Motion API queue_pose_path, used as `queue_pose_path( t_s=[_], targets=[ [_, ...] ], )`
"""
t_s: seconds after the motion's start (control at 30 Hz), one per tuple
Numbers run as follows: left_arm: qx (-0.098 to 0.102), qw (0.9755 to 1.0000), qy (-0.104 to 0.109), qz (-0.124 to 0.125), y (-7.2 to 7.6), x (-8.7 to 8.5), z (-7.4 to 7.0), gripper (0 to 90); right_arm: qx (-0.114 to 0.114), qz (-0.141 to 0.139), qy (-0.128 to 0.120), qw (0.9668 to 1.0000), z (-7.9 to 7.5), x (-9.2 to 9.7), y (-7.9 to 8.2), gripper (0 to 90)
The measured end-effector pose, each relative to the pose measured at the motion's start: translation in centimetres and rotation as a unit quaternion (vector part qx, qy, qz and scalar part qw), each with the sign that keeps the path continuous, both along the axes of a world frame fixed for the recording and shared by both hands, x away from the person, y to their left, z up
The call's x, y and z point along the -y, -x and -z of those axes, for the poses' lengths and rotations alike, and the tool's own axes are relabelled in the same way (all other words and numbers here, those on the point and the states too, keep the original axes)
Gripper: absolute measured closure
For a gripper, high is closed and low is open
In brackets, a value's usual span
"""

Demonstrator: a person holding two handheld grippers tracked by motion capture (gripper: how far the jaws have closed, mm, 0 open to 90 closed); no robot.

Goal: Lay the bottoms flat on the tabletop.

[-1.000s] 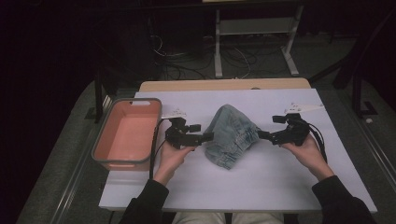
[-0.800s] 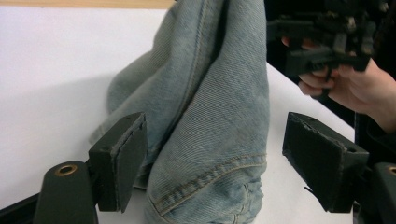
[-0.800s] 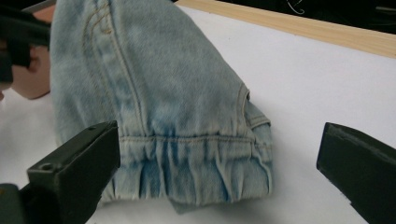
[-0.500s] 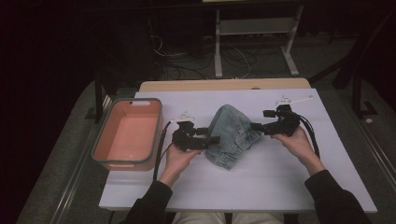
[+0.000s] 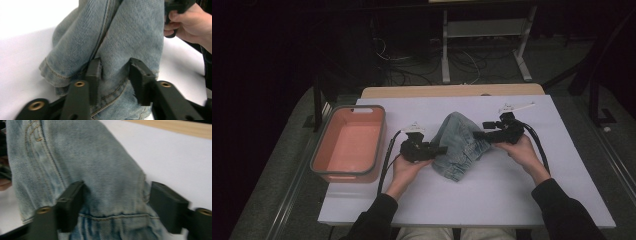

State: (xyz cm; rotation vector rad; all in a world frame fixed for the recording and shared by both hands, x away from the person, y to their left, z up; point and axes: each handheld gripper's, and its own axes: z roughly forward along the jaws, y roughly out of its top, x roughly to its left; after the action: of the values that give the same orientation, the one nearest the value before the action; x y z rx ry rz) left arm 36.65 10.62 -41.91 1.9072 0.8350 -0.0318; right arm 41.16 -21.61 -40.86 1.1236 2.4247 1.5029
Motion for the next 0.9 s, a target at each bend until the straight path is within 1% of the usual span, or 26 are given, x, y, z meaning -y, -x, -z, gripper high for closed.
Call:
queue_pose_path(
  t_s=[0.07,0.1,0.13,0.17,0.27,0.3,0.37,0.47,0.5,0.53,0.6,0.7,0.73,0.83,0.9],
  targets=[
    [-0.001,1.0000,-0.002,0.003,-0.1,0.2,0.3,70.2,-0.003,-0.009,-0.014,0.9999,0.3,-0.2,-0.1,46.3],
    [-0.001,1.0000,-0.002,0.005,-0.2,0.3,0.3,72.3,-0.003,-0.010,-0.018,0.9998,0.3,-0.3,-0.1,49.9],
    [-0.003,1.0000,-0.001,0.007,-0.2,0.3,0.4,74.5,-0.006,-0.012,-0.020,0.9997,0.4,-0.5,-0.1,56.0],
    [-0.003,1.0000,0.001,0.009,-0.2,0.3,0.4,76.7,-0.006,-0.015,-0.020,0.9997,0.4,-0.7,0.0,61.9],
    [0.001,0.9999,-0.005,0.009,-0.2,0.3,0.3,79.9,-0.001,-0.022,-0.014,0.9997,0.3,-1.2,0.3,75.4],
    [0.002,0.9999,-0.005,0.009,-0.1,0.3,0.3,80.2,0.001,-0.024,-0.014,0.9996,0.3,-1.3,0.4,78.3],
    [0.002,0.9999,-0.008,0.008,-0.1,0.2,0.2,80.7,-0.001,-0.027,-0.014,0.9995,0.3,-1.4,0.4,80.4],
    [-0.002,0.9999,-0.005,0.009,0.2,-0.1,-0.1,81.2,-0.009,-0.033,-0.024,0.9991,0.3,-0.9,0.1,83.1],
    [0.001,0.9999,-0.007,0.011,0.3,-0.2,-0.4,81.3,-0.009,-0.034,-0.026,0.9991,0.3,-0.7,0.0,83.7],
    [0.004,0.9999,-0.008,0.014,0.4,-0.4,-0.6,81.3,-0.012,-0.034,-0.026,0.9990,0.2,-0.6,-0.1,84.2],
    [0.004,0.9998,-0.004,0.017,0.7,-0.7,-1.0,81.4,-0.013,-0.036,-0.022,0.9990,-0.1,-0.6,-0.4,84.6],
    [0.003,0.9996,0.015,0.022,1.2,-0.7,-1.7,81.4,-0.008,-0.041,-0.009,0.9991,-0.8,-0.9,-0.9,84.9],
    [0.004,0.9995,0.019,0.027,1.3,-0.6,-1.8,81.5,-0.004,-0.042,-0.003,0.9991,-1.3,-1.0,-1.2,85.1],
    [0.011,0.9984,0.038,0.040,1.7,0.0,-2.6,81.6,0.010,-0.040,-0.002,0.9991,-2.4,-1.0,-1.8,86.8],
    [0.015,0.9979,0.043,0.047,1.9,0.3,-3.0,81.6,0.014,-0.045,0.001,0.9989,-3.1,-1.2,-2.4,86.9]
  ],
)
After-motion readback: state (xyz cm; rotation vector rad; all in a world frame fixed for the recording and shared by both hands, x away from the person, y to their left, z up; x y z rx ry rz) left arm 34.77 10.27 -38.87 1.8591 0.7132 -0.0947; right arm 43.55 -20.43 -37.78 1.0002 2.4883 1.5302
